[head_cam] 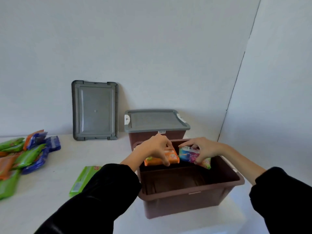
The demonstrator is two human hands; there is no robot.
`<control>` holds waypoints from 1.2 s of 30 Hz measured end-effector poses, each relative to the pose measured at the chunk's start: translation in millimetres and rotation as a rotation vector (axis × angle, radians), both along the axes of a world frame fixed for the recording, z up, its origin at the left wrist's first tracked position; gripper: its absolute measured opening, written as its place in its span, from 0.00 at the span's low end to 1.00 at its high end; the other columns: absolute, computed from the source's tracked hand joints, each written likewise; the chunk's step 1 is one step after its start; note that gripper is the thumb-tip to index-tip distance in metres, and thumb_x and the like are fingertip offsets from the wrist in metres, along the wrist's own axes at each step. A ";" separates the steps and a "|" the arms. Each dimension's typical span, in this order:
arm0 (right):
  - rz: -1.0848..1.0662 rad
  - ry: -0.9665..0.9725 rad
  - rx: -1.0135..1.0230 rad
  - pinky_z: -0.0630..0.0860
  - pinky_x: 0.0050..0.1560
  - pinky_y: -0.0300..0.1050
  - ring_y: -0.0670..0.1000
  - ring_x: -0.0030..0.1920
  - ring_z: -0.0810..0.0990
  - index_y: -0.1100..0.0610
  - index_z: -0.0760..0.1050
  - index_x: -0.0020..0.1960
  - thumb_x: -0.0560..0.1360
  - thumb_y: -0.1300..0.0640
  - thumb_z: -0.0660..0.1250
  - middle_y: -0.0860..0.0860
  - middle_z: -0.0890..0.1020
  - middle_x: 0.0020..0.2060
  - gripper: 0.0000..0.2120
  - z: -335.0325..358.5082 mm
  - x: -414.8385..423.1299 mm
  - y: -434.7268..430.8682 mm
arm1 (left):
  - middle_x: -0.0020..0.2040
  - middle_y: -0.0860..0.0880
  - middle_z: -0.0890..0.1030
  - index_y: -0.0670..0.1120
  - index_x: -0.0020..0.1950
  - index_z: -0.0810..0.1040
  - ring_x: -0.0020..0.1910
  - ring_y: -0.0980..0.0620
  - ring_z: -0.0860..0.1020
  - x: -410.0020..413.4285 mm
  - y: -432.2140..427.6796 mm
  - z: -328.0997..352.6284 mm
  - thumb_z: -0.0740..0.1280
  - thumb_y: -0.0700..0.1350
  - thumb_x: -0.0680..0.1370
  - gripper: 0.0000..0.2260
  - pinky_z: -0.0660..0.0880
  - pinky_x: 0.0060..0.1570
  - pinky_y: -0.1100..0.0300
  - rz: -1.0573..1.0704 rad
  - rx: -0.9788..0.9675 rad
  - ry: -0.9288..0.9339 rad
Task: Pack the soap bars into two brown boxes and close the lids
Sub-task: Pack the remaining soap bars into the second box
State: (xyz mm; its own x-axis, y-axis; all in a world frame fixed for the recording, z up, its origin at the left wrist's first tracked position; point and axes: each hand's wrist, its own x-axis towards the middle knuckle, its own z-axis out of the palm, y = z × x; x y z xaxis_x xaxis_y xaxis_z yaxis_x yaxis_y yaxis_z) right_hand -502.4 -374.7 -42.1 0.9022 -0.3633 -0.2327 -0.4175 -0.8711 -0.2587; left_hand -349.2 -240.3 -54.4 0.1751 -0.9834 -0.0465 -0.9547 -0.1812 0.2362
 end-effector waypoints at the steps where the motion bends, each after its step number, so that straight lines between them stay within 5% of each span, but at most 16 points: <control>1: 0.029 0.012 0.001 0.71 0.59 0.40 0.47 0.59 0.71 0.46 0.67 0.68 0.63 0.58 0.75 0.48 0.71 0.64 0.36 -6.0 0.3 -6.6 | 0.63 0.48 0.74 0.50 0.67 0.72 0.62 0.48 0.71 -0.3 -4.1 -8.4 0.75 0.50 0.67 0.30 0.70 0.60 0.55 0.037 0.068 -0.007; 8: 0.199 0.054 -0.057 0.69 0.64 0.43 0.50 0.66 0.69 0.52 0.64 0.71 0.66 0.64 0.73 0.51 0.71 0.65 0.37 -51.4 21.4 -14.7 | 0.64 0.48 0.74 0.50 0.67 0.70 0.63 0.48 0.71 -4.6 -17.5 -52.8 0.76 0.49 0.65 0.32 0.70 0.63 0.53 0.129 0.211 -0.044; 24: 0.268 0.189 -0.223 0.70 0.62 0.47 0.55 0.66 0.70 0.51 0.62 0.72 0.65 0.60 0.76 0.54 0.72 0.65 0.40 -85.6 31.1 -22.8 | 0.62 0.44 0.75 0.48 0.69 0.66 0.60 0.44 0.74 -15.3 -26.5 -79.5 0.75 0.50 0.67 0.33 0.72 0.56 0.52 0.015 0.284 -0.238; 32: 0.229 0.179 -0.169 0.70 0.63 0.46 0.54 0.65 0.71 0.53 0.64 0.71 0.66 0.58 0.75 0.54 0.72 0.65 0.37 -78.0 27.9 -20.3 | 0.60 0.45 0.74 0.48 0.68 0.70 0.57 0.45 0.74 -17.5 -23.8 -71.2 0.74 0.54 0.67 0.32 0.72 0.53 0.52 -0.022 0.243 -0.300; 36: 0.120 0.022 -0.058 0.72 0.62 0.43 0.51 0.62 0.75 0.54 0.67 0.69 0.66 0.55 0.75 0.53 0.76 0.64 0.34 -61.7 20.1 -21.3 | 0.57 0.47 0.78 0.48 0.63 0.75 0.56 0.49 0.76 -16.5 -12.0 -52.3 0.70 0.53 0.72 0.21 0.74 0.54 0.54 0.023 0.032 -0.190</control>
State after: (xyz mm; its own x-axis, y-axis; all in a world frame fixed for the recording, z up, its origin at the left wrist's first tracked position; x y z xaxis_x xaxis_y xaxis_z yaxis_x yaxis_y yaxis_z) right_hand -482.3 -396.0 -103.8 0.9349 -0.2669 -0.2340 -0.3146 -0.9283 -0.1982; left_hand -365.7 -252.3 -106.7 0.2066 -0.9776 -0.0412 -0.9769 -0.2084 0.0464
